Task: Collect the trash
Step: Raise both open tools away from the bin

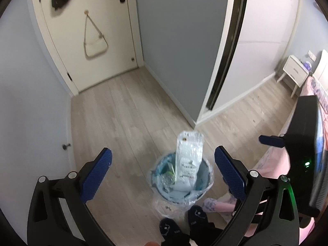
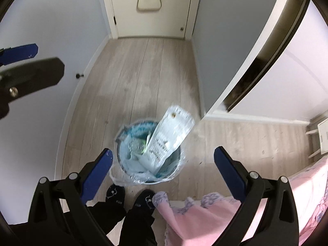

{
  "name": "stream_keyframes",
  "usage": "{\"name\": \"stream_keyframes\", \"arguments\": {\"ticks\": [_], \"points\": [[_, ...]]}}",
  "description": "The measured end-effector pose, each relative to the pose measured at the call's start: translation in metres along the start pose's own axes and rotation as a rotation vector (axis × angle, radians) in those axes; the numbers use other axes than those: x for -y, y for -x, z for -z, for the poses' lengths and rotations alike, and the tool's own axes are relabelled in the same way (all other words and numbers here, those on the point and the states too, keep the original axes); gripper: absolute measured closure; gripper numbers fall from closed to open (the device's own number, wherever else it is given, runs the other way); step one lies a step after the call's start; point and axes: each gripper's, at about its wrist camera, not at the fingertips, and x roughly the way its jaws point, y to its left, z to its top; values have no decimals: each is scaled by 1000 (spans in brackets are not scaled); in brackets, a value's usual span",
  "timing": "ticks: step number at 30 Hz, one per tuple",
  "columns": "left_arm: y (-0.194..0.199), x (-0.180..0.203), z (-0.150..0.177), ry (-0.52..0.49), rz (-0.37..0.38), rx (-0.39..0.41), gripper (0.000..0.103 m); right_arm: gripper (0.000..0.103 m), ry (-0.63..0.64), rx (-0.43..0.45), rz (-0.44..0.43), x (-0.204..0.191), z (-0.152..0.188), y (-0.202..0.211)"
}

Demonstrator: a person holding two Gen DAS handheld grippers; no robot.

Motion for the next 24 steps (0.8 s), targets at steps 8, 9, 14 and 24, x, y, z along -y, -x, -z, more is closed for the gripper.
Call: {"name": "stream_keyframes", "arguments": {"ticks": [8,9,14,24], "points": [[74,1,-38,-18,-67,120,6,7,34,105,31,-2,-26,68],[79,2,-41,-18,-73,132,6,7,35,119,35,-3,-28,78],[98,2,-48,19,-63,150,6,7,25,129,35,-1,-30,101],[107,2,-40,38,-23,133,6,7,24,144,64,-2,-33,117]]}}
